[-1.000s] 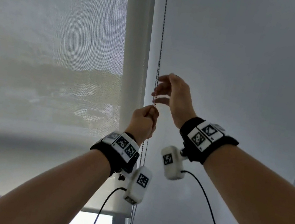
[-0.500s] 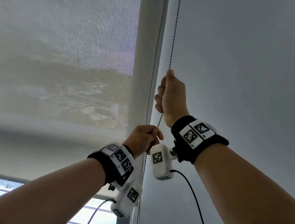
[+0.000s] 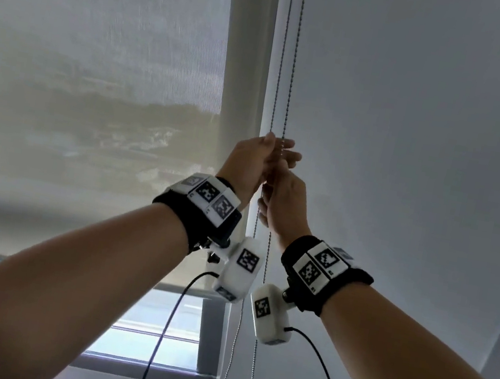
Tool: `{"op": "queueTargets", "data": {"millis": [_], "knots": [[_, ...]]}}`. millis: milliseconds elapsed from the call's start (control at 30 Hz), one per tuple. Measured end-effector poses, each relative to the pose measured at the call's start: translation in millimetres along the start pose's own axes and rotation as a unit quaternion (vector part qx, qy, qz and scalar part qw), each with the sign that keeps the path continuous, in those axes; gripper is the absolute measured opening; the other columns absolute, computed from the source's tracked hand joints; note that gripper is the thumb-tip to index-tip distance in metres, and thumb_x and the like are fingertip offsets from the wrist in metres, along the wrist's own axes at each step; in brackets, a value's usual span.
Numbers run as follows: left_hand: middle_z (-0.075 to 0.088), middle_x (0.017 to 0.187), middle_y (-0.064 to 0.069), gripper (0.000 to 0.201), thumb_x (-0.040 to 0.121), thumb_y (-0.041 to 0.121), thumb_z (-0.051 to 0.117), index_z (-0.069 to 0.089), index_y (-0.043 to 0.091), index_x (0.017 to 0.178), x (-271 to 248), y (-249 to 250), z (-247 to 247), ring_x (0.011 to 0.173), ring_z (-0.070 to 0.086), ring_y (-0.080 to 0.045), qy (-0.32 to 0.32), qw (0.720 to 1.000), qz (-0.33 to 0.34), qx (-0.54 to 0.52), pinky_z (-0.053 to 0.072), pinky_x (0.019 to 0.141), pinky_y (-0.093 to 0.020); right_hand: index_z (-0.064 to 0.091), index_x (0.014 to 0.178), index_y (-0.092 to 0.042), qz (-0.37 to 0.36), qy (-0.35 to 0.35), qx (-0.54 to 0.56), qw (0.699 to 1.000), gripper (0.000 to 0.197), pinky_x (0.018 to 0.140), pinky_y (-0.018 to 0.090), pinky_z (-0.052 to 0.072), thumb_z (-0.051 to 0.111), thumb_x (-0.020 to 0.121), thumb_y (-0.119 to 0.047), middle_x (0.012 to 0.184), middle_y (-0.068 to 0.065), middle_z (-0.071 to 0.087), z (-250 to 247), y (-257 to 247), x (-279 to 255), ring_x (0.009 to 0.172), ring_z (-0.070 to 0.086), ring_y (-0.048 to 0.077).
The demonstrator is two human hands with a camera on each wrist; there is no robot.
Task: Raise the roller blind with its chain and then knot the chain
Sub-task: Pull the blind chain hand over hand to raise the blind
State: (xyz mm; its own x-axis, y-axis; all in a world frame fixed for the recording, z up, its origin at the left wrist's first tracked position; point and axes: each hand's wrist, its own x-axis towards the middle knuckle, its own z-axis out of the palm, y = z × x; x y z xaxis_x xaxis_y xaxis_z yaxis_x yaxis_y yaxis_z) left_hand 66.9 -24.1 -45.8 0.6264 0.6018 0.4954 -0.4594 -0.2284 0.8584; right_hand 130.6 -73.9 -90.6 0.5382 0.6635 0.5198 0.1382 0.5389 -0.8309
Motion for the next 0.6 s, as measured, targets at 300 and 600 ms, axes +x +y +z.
{"op": "queueTargets", "data": {"millis": [300,600], "knots": [[0.033,0.045,0.007,0.036,0.098,0.028,0.034,0.050,0.016,0.068,2,4,33,0.037,0.023,-0.008,0.016,0.998,-0.020,-0.059,0.017,0.039,-0.021,0.031,0.060,-0.021,-0.012,-0.020,0.002,1.000,0.044,0.049,0.025,0.022,0.039,0.100,-0.035,0.050,-0.011,0.028,-29,52,-30,0.048,0.022,0.008],[0.029,0.043,0.006,0.033,0.090,0.011,0.034,0.046,0.018,0.060,-11,-3,39,0.035,0.019,-0.009,0.031,0.997,-0.034,-0.069,0.010,0.038,-0.021,0.057,0.077,-0.003,-0.017,-0.029,-0.053,0.998,0.032,0.054,0.033,0.049,0.035,0.099,-0.012,0.063,0.013,0.057,-45,15,-17,0.054,0.056,0.019]]}}
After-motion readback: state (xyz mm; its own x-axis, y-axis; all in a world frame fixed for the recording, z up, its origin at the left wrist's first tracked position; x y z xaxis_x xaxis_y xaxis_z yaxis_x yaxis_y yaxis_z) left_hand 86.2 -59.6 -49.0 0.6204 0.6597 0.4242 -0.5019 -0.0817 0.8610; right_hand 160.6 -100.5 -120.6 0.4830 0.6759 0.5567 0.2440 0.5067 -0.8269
